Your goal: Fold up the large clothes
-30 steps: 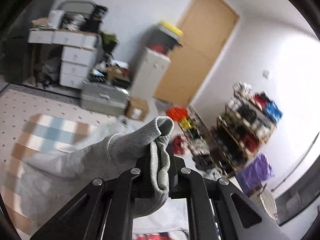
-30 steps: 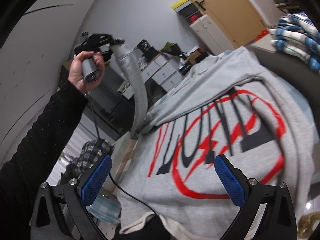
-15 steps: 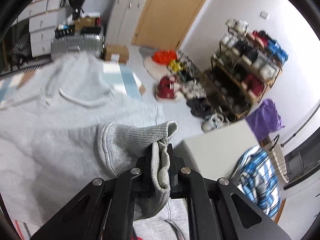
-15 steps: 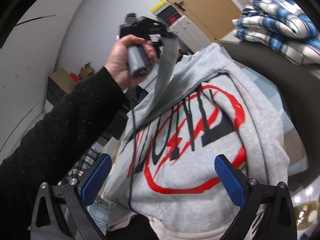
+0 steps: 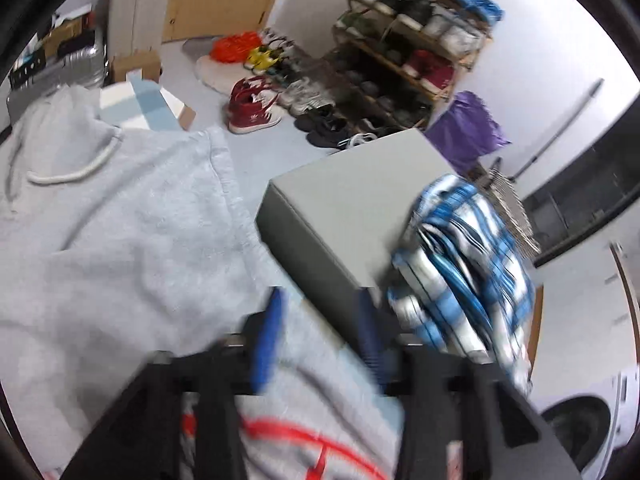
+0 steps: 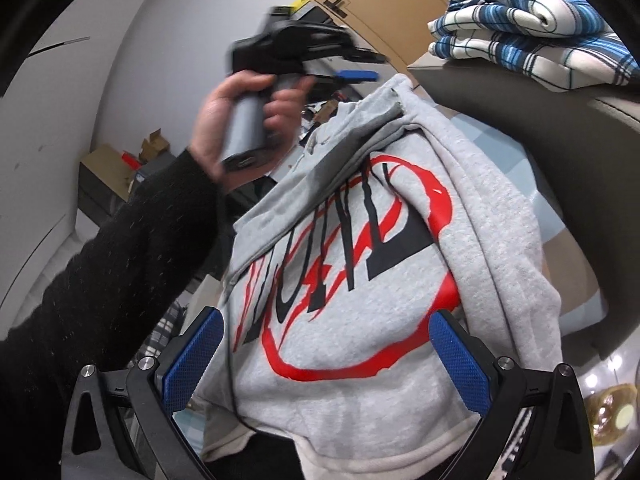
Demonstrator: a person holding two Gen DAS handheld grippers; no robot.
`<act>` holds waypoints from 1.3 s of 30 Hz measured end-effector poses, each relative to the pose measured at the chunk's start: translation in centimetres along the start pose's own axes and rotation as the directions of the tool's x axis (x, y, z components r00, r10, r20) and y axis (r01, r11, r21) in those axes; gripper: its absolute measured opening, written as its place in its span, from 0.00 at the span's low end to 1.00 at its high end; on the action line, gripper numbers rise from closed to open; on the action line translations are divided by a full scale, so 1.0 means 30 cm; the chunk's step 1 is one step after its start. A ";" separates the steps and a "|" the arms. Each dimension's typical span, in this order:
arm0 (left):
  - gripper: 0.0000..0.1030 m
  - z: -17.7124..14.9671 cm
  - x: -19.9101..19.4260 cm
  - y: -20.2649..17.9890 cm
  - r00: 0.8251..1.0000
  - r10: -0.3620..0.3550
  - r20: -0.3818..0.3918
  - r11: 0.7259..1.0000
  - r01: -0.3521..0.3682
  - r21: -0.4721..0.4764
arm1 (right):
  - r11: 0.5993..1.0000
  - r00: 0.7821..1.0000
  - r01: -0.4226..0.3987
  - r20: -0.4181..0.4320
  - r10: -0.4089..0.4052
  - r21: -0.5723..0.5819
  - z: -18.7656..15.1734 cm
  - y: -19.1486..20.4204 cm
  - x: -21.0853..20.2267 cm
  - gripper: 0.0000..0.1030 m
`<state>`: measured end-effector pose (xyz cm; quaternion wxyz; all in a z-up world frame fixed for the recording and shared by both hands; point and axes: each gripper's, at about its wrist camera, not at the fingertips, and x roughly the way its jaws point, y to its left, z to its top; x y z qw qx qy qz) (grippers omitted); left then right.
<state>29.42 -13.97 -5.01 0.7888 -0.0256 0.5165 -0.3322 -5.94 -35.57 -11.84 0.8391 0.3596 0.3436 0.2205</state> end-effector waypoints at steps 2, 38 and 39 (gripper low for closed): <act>0.68 -0.028 -0.102 0.046 0.997 0.055 0.058 0.998 -0.056 0.015 | 1.000 1.000 -0.001 0.000 0.001 -0.001 -0.005 0.010 -0.001 1.00; 0.92 -0.669 -0.310 0.561 0.866 0.499 -0.013 0.865 -0.499 -0.047 | 0.915 0.985 0.174 0.059 -0.164 -0.363 -0.066 0.535 0.104 1.00; 0.92 -0.653 -0.319 0.545 0.870 0.493 -0.017 0.868 -0.493 -0.053 | 0.914 0.984 0.176 0.064 -0.165 -0.365 -0.065 0.538 0.099 1.00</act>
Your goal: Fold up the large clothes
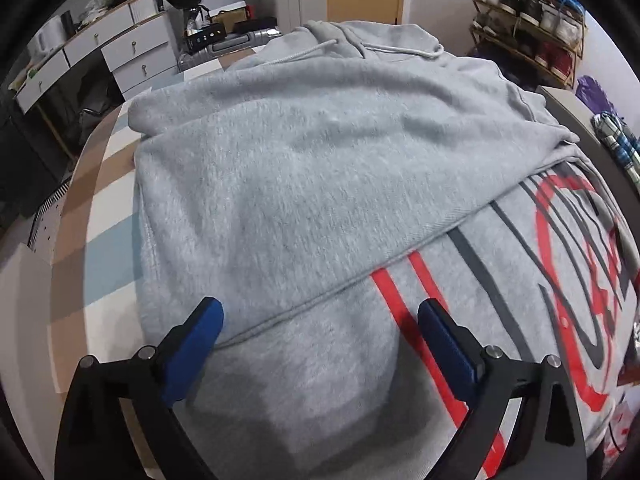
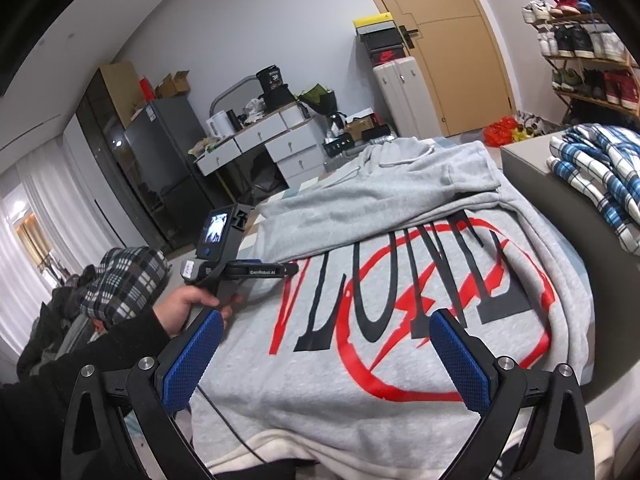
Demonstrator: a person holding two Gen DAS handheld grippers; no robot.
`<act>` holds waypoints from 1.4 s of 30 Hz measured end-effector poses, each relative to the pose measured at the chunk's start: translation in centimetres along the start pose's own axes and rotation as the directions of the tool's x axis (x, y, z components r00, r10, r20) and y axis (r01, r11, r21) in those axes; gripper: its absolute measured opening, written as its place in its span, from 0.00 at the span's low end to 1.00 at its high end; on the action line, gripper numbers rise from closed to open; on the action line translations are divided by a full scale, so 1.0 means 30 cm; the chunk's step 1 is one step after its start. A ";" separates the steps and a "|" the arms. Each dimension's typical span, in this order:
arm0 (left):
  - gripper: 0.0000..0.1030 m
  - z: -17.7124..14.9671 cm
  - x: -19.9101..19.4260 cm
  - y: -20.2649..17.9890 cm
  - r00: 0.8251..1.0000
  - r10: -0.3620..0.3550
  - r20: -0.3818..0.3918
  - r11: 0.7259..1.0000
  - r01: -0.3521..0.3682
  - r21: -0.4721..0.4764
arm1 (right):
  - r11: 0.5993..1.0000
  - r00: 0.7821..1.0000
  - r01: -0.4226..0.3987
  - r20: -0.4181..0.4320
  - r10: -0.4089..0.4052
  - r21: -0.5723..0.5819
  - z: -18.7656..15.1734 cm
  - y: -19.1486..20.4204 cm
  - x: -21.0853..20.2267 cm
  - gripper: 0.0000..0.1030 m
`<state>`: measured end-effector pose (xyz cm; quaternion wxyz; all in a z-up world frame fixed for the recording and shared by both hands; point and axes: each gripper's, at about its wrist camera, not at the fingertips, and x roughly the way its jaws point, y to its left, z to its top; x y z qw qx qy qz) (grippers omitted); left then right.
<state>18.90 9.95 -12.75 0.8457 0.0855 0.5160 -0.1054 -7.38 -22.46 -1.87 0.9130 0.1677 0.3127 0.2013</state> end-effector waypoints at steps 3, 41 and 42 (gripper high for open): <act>0.92 0.062 -0.053 0.053 0.997 -0.066 0.037 0.996 0.068 -0.052 | 1.000 1.000 -0.003 0.011 0.003 0.017 0.001 -0.011 -0.003 1.00; 0.16 0.956 0.632 0.098 0.991 0.129 -0.030 0.967 -0.132 -0.217 | 0.948 0.984 -0.177 0.042 0.172 0.264 0.375 -0.434 0.720 1.00; 0.14 0.958 0.605 0.107 0.991 0.129 -0.026 0.962 -0.131 -0.239 | 0.951 0.985 -0.171 0.040 0.167 0.258 0.374 -0.430 0.721 1.00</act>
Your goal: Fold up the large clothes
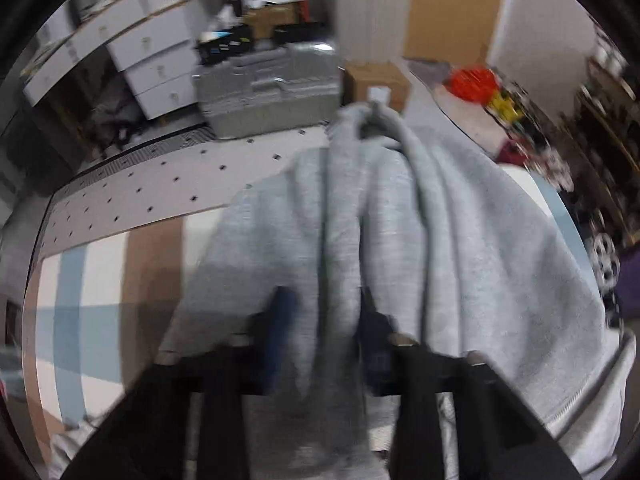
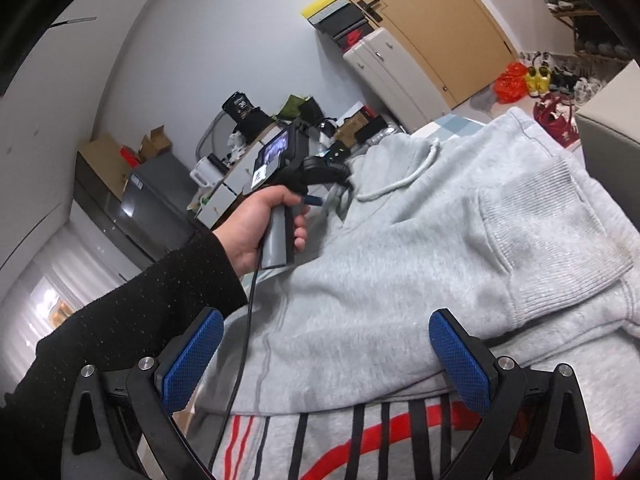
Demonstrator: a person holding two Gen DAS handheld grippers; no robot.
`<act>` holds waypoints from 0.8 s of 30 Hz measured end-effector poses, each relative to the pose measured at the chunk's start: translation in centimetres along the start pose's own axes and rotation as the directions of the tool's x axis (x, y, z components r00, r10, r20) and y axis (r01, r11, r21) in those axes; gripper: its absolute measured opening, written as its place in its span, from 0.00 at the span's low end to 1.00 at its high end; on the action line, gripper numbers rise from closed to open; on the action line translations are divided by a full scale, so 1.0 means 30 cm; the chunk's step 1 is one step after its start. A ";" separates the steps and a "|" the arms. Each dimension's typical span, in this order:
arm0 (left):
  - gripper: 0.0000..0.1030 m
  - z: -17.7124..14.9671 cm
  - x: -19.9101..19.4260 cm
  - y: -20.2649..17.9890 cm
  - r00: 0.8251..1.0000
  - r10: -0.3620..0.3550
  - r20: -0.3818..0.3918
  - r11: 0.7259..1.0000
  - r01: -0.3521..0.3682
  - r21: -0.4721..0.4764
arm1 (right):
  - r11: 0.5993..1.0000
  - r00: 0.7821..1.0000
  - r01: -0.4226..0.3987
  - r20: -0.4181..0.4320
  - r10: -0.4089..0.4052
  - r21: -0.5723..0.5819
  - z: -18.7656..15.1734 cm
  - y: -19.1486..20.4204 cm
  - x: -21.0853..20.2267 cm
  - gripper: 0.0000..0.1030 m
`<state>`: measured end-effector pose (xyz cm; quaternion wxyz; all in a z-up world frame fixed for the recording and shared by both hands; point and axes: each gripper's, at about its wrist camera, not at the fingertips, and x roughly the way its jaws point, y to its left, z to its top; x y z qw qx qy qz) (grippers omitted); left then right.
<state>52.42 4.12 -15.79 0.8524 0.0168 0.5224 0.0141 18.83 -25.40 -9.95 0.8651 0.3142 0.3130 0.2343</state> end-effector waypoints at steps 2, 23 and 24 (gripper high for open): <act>0.09 0.005 -0.016 0.042 0.999 -0.047 0.004 0.998 0.048 -0.048 | 1.000 1.000 0.001 0.000 -0.001 -0.012 -0.005 0.008 -0.002 1.00; 0.07 -0.440 -0.467 0.125 0.958 -0.268 0.103 0.942 0.238 0.238 | 0.999 0.999 0.019 0.050 -0.018 -0.032 -0.005 -0.003 -0.015 1.00; 0.07 -0.482 -0.467 0.119 0.962 -0.258 0.084 0.938 0.229 0.261 | 1.000 0.998 0.016 0.053 -0.015 -0.027 -0.005 -0.007 -0.017 1.00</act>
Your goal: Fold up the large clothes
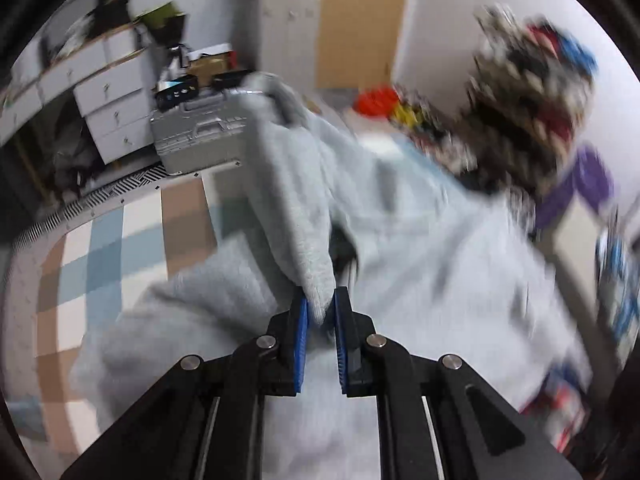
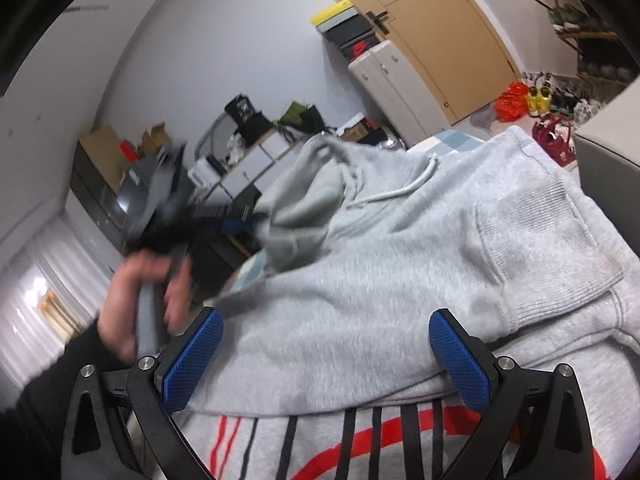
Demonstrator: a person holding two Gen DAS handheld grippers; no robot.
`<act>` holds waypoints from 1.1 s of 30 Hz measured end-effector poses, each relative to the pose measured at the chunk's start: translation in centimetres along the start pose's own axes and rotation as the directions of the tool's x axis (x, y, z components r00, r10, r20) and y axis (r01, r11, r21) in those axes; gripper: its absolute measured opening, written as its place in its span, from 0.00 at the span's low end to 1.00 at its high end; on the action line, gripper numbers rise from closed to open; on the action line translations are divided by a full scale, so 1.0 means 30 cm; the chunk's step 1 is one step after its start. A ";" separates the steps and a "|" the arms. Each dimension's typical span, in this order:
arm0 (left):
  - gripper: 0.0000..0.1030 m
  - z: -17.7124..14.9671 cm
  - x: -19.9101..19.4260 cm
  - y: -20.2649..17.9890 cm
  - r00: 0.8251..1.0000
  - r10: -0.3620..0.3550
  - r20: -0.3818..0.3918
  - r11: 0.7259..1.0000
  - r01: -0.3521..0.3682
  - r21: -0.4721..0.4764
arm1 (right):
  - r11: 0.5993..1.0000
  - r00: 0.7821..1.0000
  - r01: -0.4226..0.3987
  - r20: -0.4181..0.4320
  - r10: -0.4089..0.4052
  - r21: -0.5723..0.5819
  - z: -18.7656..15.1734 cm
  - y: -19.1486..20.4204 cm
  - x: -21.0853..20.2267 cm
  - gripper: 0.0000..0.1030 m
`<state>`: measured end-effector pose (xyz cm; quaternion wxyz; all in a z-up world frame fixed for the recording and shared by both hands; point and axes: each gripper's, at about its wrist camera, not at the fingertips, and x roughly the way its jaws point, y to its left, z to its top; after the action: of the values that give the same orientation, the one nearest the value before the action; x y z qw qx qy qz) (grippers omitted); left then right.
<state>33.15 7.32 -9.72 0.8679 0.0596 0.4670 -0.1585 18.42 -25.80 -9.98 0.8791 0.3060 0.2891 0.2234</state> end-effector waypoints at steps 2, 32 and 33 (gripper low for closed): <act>0.07 -0.050 -0.005 -0.008 0.998 -0.014 -0.053 1.000 0.015 0.019 | 1.000 1.000 0.001 -0.001 -0.001 -0.006 0.001 0.002 0.001 1.00; 0.03 0.464 0.429 0.374 0.963 0.247 -0.105 0.910 -0.267 -0.318 | 0.996 1.000 0.001 -0.025 -0.003 -0.089 -0.043 0.082 0.004 1.00; 0.03 0.479 0.387 0.343 0.963 0.262 -0.059 0.917 -0.268 -0.297 | 0.995 1.000 0.003 -0.025 -0.006 -0.097 -0.045 0.086 0.004 1.00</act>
<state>53.89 10.85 -11.83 0.8759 -0.0097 0.4812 0.0343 17.09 -23.33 -9.19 0.8897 0.2595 0.2897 0.2391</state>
